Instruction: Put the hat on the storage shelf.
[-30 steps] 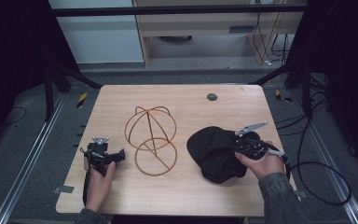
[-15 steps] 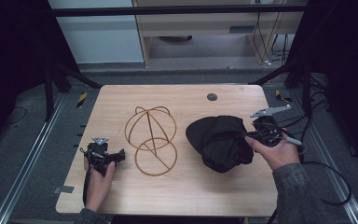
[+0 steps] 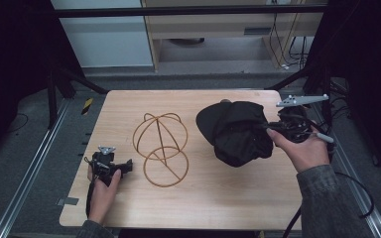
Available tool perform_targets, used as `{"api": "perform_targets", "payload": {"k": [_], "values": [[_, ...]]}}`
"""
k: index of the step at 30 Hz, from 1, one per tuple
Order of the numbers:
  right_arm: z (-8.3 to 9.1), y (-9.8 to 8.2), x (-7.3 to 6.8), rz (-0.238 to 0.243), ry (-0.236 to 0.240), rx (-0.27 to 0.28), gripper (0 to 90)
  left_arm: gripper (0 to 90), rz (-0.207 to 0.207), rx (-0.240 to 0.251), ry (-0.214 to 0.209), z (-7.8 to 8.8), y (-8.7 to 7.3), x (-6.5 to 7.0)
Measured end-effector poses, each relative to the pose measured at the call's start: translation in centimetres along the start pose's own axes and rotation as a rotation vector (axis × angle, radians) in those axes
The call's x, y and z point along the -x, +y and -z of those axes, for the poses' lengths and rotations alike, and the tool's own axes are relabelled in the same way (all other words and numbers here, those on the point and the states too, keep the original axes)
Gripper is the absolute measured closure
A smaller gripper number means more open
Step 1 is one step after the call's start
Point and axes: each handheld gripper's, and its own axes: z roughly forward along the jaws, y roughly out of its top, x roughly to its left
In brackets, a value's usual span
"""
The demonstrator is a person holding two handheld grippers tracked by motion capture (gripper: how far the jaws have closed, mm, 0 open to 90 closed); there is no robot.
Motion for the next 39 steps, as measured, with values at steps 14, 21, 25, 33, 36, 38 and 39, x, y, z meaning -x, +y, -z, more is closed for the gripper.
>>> {"api": "perform_targets", "payload": {"k": [14,21,25,33,36,38,39], "values": [[1.0,4.0,-2.3,0.020,0.025,0.085,85.8,0.0,0.003,0.004,-0.001,0.0,-0.1,0.1],[1.5,6.2,-4.5,0.055,0.057,0.117,85.9,0.0,0.002,0.003,-0.001,0.1,-0.1,0.1],[1.4,7.1,-5.5,0.075,0.073,0.126,85.9,0.0,0.002,0.001,-0.001,0.1,-0.1,0.1],[1.0,8.0,-6.9,0.098,0.094,0.129,85.9,0.0,0.001,0.001,-0.001,0.1,-0.1,0.1],[0.7,8.3,-7.4,0.103,0.103,0.133,85.9,0.0,0.001,0.001,-0.001,0.1,-0.1,0.1],[0.6,8.5,-7.8,0.108,0.108,0.133,85.9,0.0,0.001,0.001,-0.001,0.1,-0.1,0.1],[0.6,8.6,-8.1,0.114,0.113,0.136,86.0,0.0,0.001,0.001,-0.001,0.1,-0.1,0.1]]}}
